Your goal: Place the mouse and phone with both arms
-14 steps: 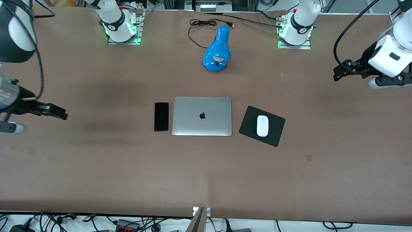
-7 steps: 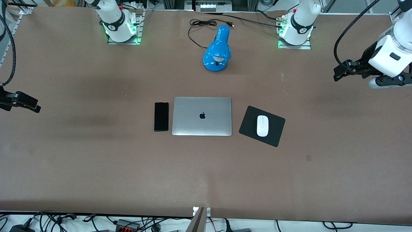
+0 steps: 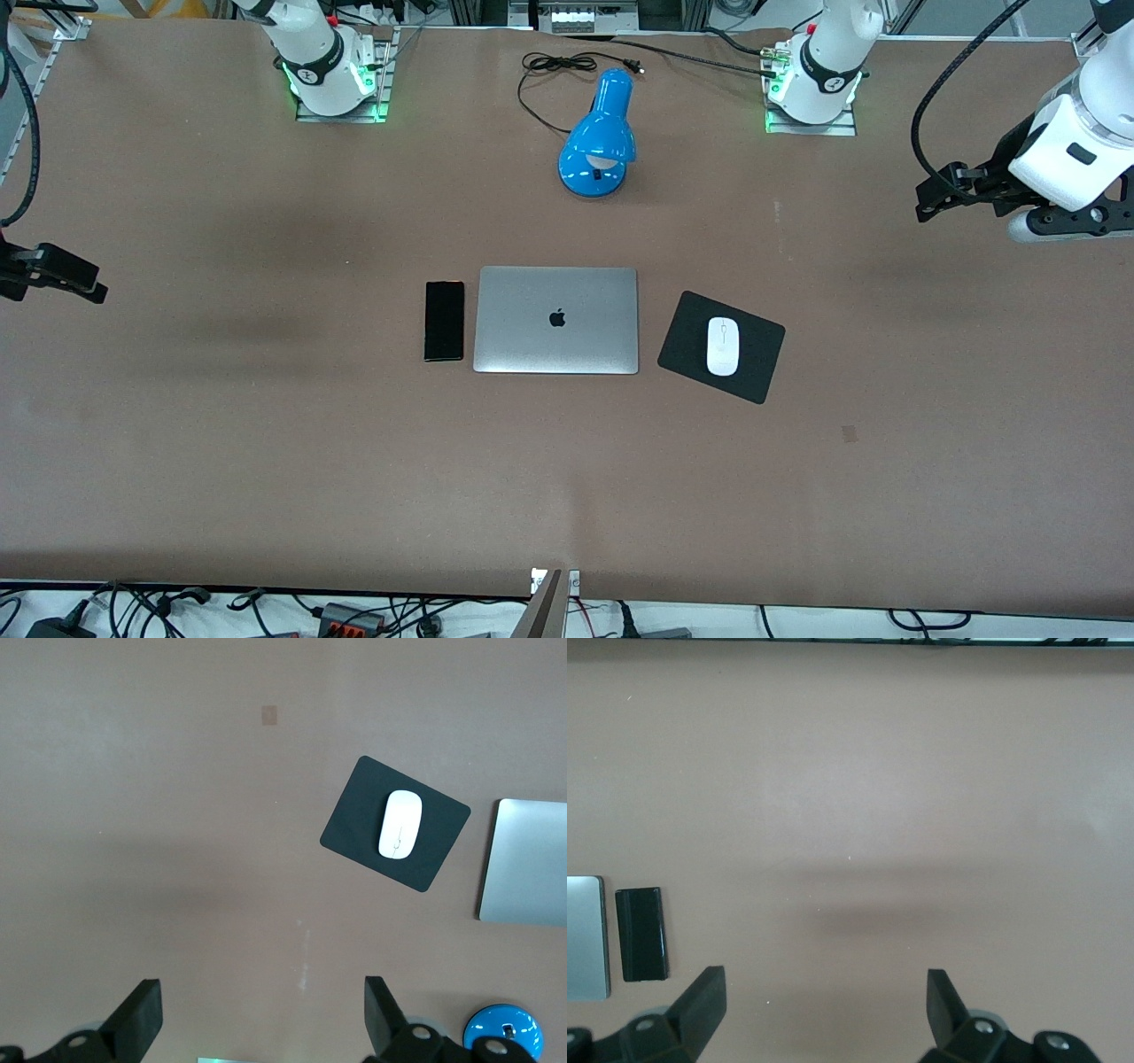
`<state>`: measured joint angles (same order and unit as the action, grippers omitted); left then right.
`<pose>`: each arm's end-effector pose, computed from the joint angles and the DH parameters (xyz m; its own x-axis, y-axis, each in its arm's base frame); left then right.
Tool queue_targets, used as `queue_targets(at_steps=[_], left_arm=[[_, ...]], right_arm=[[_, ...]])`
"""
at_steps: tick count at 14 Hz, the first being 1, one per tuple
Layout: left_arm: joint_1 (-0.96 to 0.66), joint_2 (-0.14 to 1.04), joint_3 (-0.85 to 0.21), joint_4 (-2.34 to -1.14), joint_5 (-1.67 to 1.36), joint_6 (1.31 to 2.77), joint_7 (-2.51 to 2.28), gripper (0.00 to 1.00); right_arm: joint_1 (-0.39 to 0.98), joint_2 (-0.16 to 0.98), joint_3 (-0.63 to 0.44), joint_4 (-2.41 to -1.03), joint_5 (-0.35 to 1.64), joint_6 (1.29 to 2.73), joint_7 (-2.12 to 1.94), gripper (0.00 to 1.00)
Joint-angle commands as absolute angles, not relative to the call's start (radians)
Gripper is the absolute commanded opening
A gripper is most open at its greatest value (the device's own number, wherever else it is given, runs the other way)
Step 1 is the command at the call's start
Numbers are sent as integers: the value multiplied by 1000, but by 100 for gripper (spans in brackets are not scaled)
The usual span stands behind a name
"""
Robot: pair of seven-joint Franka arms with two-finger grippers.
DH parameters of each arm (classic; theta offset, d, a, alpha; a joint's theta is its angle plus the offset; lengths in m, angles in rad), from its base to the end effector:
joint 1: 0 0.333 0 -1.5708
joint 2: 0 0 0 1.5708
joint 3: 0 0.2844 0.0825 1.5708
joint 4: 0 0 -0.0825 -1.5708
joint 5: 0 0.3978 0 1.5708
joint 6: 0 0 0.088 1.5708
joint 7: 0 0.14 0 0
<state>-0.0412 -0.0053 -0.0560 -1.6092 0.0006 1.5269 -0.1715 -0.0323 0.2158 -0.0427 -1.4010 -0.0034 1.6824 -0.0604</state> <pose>0.5556 -0.0542 0.5408 0.9943 0.0746 -0.0756 0.0737 -0.9972 -0.0140 0.6380 -0.0460 0.5234 0.9978 -0.0125 0.0649 -0.0136 -0.9998 0.0165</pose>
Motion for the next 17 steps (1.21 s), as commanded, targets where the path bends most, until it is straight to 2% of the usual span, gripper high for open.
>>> queue_targets(at_steps=[1, 3, 6, 17], left_arm=[[-44, -8, -57, -1597, 20, 1520, -140, 100], [-37, -8, -55, -1597, 18, 1519, -138, 100], [-34, -8, -55, -1597, 15, 1516, -138, 100], [-34, -8, -54, -1597, 12, 1516, -137, 100]], right_arm=[[-31, 63, -38, -1625, 2, 1784, -69, 100], [-31, 3, -38, -1718, -2, 1816, -69, 100], [-31, -38, -38, -1781, -3, 1818, -69, 100], [-31, -34, -40, -1761, -2, 1781, -72, 100]])
